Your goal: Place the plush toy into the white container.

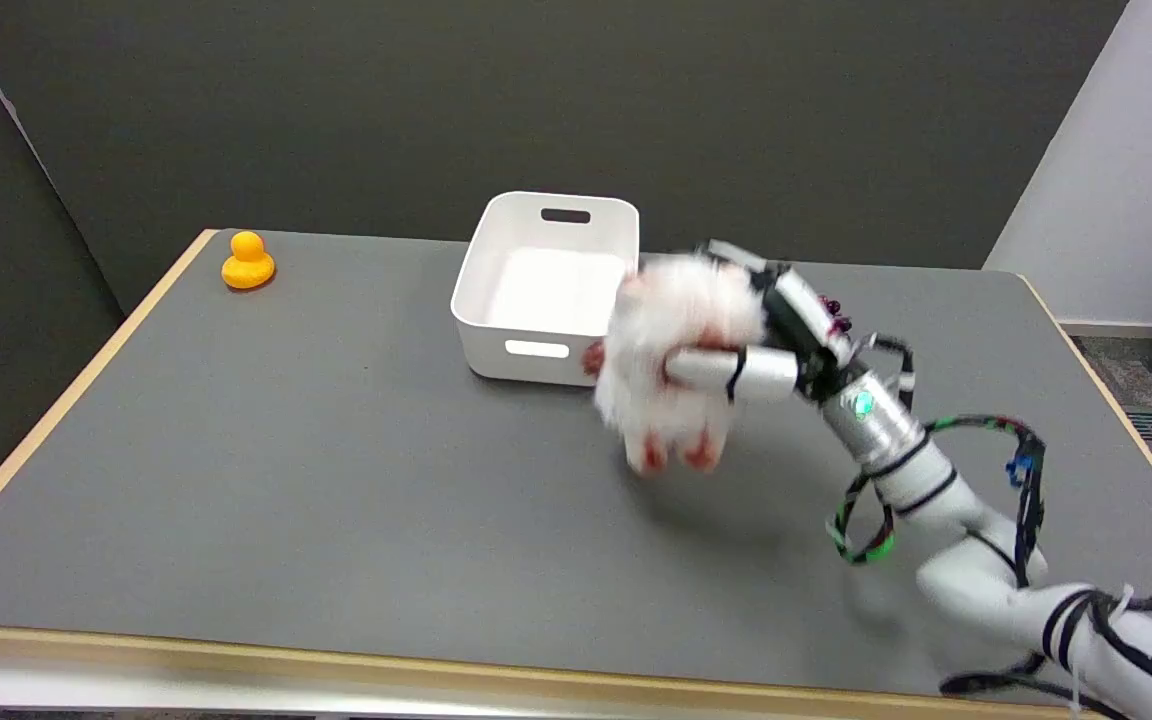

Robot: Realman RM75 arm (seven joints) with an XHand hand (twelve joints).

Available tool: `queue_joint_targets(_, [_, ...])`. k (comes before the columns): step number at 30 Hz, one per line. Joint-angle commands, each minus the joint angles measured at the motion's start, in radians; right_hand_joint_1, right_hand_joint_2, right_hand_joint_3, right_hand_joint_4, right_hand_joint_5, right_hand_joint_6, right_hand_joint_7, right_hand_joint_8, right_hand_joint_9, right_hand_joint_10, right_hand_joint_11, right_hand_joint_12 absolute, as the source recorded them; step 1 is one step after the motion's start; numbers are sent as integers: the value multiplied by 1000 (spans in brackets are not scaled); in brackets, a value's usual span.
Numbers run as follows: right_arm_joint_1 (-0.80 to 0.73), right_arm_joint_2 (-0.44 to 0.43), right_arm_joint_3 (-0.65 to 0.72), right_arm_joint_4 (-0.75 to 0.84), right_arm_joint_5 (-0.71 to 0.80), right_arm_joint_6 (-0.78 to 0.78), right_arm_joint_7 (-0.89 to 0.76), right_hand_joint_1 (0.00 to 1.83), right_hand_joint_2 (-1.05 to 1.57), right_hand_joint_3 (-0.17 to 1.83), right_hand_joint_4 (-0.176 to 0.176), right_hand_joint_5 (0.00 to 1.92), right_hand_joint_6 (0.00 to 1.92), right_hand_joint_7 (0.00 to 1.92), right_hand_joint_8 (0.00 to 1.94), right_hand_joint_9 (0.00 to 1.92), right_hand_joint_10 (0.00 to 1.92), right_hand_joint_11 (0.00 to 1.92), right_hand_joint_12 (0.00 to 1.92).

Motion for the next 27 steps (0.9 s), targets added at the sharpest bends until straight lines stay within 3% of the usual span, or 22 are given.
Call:
queue_joint_targets(1, [213, 32, 179, 422, 123, -351, -285, 1310, 1163, 250, -116, 518, 1633, 699, 1454, 726, 1597, 933, 1871])
queue_joint_targets(8, [362, 33, 55, 406, 231, -377, -320, 1304, 1193, 196, -121, 510, 1640, 697, 1453, 729, 1599, 931, 1858])
queue_joint_targets(14, [491, 5, -109, 318, 285, -510, -426, 1301, 1202, 186, -112, 502, 1651, 690, 1453, 719, 1601, 942, 1843])
queue_joint_targets(19, [644, -129, -313, -12, 331, -550, -456, 1303, 1203, 182, -121, 504, 1659, 690, 1452, 722, 1599, 911, 1822])
queue_joint_targets(27, [809, -357, -430, -564, 330, -562, -448, 1311, 1171, 224, -117, 525, 1637, 707, 1430, 739, 1567, 908, 1782])
